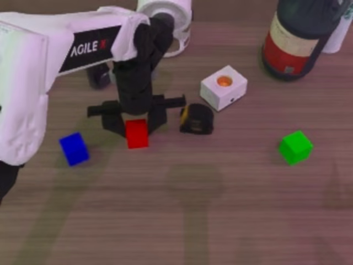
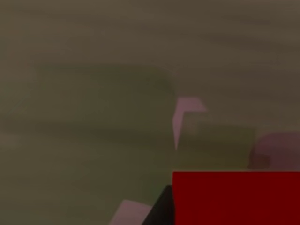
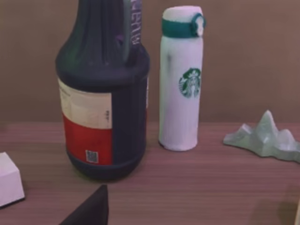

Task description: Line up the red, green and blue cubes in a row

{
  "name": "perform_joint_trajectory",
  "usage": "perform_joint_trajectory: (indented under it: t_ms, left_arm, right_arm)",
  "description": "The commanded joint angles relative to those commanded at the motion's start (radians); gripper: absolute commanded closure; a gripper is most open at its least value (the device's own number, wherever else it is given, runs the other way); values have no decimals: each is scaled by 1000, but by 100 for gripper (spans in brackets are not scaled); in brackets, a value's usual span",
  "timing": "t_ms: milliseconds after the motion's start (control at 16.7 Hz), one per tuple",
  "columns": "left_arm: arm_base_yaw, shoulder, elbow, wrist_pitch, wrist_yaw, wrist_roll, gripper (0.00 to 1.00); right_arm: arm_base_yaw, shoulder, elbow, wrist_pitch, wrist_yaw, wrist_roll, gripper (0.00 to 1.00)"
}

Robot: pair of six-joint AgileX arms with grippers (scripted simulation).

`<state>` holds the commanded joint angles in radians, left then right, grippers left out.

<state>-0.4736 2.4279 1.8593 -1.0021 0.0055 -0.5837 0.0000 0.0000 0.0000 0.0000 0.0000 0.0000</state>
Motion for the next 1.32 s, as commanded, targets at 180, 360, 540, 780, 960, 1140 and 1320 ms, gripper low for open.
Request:
perform_joint_trajectory:
  t_ms: [180,360,540,780,960,1140,1320]
  left_arm:
    - [0,0,0,0,0,0,100]
    - [4,-38,20,-34,-16,13,100]
    - [12,-57,90,-126,-18,11,100]
    - [22,-87,181,-249,-16,11,100]
    - [22,-91,187,-256,-15,11,100]
    - [11,-102,170,-248,-16,12,100]
    - [-18,-183,70,-218,-18,7,100]
  right_arm:
    - [0,0,0,0,0,0,0]
    - [0,0,0,0,0,0,0]
    - [0,0,0,0,0,0,0]
    - [0,0,0,0,0,0,0]
    - [0,0,0,0,0,0,0]
    - [0,0,0,0,0,0,0]
    - [0,0,0,0,0,0,0]
